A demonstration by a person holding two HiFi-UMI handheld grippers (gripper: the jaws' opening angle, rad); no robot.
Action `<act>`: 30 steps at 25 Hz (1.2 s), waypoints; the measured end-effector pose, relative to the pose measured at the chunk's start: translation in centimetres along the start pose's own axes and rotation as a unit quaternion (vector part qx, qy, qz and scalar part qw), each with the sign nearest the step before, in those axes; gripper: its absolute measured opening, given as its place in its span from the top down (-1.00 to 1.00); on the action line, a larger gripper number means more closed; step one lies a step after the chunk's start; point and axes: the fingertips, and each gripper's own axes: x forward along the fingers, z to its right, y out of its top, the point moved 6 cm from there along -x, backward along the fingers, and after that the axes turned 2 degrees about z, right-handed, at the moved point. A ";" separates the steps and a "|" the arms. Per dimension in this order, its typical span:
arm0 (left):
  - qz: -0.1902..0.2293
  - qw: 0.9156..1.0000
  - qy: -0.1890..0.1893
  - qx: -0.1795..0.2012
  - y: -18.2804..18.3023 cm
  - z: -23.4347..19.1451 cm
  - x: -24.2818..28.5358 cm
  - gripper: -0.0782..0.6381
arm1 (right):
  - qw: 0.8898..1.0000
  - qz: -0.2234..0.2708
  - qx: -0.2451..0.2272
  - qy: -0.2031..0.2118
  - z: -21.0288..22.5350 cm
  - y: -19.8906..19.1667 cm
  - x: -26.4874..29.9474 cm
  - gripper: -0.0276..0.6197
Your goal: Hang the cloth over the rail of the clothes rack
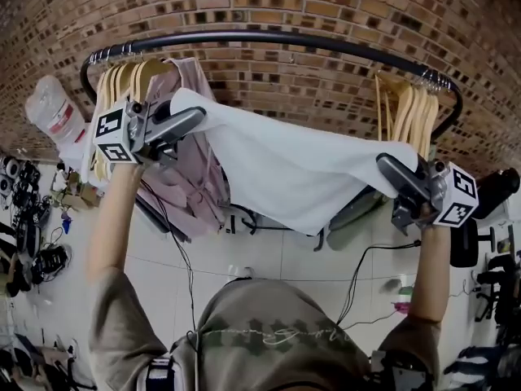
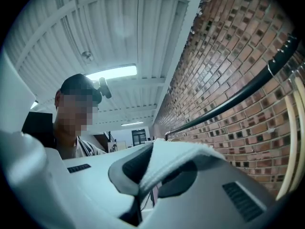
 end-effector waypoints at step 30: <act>0.037 0.999 -0.010 -0.010 0.9 1.7 -3.3 0.73 | 0.998 -0.028 -0.050 0.011 -5.6 -1.5 3.9 0.86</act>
